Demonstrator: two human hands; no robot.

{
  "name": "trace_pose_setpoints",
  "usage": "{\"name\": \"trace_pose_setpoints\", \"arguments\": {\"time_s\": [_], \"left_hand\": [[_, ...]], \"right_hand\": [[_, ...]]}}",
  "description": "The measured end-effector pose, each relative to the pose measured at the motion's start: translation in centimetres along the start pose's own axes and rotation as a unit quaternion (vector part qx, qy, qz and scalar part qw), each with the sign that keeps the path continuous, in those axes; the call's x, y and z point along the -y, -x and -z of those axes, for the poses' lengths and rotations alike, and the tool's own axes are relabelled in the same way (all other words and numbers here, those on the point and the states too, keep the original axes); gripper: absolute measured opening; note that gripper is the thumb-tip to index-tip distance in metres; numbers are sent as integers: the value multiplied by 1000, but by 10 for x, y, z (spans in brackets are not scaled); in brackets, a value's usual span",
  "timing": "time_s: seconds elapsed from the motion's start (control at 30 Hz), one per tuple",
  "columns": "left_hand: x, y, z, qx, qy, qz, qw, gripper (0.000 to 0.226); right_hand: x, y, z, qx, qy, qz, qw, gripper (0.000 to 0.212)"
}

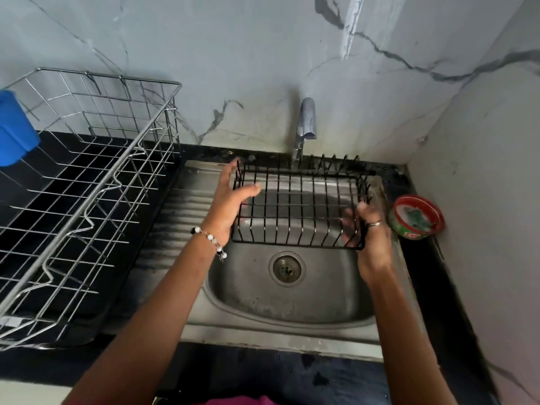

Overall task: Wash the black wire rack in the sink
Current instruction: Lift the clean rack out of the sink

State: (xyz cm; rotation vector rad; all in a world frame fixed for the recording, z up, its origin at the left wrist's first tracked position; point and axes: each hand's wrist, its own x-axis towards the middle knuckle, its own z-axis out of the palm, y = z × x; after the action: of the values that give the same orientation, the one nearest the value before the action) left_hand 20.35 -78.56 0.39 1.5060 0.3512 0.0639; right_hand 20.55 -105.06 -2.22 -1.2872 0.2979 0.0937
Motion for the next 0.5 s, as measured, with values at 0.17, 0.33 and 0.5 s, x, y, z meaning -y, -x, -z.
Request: {"name": "trace_pose_setpoints", "arguments": {"time_s": [0.17, 0.33, 0.5], "left_hand": [[41, 10, 1, -3, -59, 211, 976, 50], [21, 2, 3, -19, -33, 173, 984, 42], [34, 2, 5, -35, 22, 113, 993, 52]], "right_hand": [[-42, -5, 11, -39, 108, -156, 981, 60], [-21, -10, 4, -18, 91, -114, 989, 59], [-31, -6, 6, -16, 48, -80, 996, 55]]}}
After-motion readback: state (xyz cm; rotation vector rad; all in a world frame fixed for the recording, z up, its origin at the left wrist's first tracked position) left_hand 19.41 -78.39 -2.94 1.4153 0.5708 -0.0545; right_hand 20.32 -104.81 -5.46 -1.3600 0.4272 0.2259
